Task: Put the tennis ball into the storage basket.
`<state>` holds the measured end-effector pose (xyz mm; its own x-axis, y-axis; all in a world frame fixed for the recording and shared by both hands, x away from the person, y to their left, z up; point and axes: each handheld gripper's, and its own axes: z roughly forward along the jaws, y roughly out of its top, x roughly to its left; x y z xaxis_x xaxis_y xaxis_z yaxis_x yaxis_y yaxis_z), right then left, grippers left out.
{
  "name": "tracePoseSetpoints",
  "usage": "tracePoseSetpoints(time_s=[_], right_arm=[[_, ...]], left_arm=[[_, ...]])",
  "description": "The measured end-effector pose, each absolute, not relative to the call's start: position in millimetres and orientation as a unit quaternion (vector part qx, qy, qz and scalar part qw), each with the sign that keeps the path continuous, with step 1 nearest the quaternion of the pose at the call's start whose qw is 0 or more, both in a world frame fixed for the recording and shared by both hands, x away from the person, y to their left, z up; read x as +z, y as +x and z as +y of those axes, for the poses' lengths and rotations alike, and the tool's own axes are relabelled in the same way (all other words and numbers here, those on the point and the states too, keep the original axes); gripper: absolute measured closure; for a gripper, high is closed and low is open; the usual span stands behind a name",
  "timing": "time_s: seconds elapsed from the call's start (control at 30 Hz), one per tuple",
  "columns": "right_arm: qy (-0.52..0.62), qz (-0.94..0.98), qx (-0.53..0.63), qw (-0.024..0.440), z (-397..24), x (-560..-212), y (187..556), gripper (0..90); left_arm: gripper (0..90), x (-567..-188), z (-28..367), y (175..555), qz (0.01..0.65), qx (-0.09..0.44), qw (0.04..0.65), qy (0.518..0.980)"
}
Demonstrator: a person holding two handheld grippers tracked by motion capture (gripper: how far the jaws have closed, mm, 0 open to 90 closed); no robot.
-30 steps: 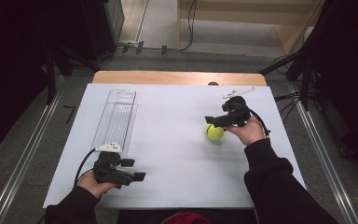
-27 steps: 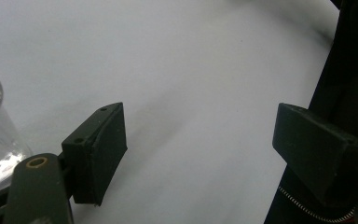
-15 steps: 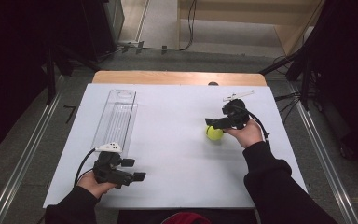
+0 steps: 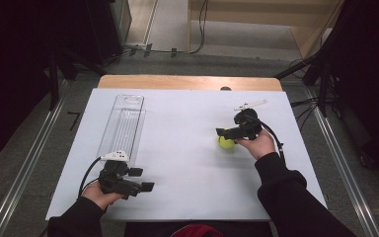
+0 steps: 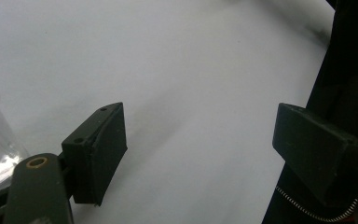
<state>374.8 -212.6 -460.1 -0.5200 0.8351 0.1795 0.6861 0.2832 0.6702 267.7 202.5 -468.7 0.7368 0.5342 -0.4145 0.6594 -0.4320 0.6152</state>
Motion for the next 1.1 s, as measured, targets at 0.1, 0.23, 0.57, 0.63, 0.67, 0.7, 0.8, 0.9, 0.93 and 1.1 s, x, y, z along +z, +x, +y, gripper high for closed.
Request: tracePoseSetpoints(time_s=[0.1,0.23,0.57,0.63,0.67,0.7,0.8,0.9,0.93,1.1], right_arm=[[0.479,0.796,0.356,0.104,-211.9,-464.1,374.7,6.7],[0.48,0.797,0.353,0.099,-210.7,-468.4,374.0,6.7],[0.485,0.796,0.349,0.095,-209.0,-480.7,371.9,6.7],[0.487,0.795,0.35,0.091,-210.2,-483.4,371.5,6.7],[0.49,0.793,0.35,0.088,-210.8,-484.6,371.1,6.7],[0.491,0.793,0.351,0.085,-211.4,-485.8,370.8,6.7],[0.495,0.793,0.347,0.082,-212.2,-488.9,370.6,6.7],[0.497,0.792,0.345,0.078,-212.6,-492.4,370.4,6.7],[0.497,0.792,0.345,0.078,-212.6,-492.4,370.4,6.7],[0.498,0.793,0.342,0.074,-212.8,-497.9,371.0,6.7]], left_arm=[[17.8,-468.5,202.4,267.6,0.354,-0.079,0.399,0.842],[17.8,-468.3,202.7,267.8,0.355,-0.079,0.398,0.842],[17.8,-468.4,202.9,267.7,0.355,-0.08,0.399,0.841],[17.8,-468.2,202.9,267.5,0.356,-0.079,0.399,0.841],[17.8,-468.1,202.9,267.5,0.356,-0.079,0.4,0.841],[17.8,-468.1,202.9,267.5,0.356,-0.079,0.4,0.841],[17.8,-468.1,202.9,267.4,0.355,-0.08,0.4,0.841],[17.8,-468.0,203.0,267.5,0.355,-0.079,0.4,0.841],[17.8,-468.0,203.0,267.5,0.355,-0.079,0.4,0.841],[17.8,-467.9,203.1,267.4,0.355,-0.08,0.4,0.841]])
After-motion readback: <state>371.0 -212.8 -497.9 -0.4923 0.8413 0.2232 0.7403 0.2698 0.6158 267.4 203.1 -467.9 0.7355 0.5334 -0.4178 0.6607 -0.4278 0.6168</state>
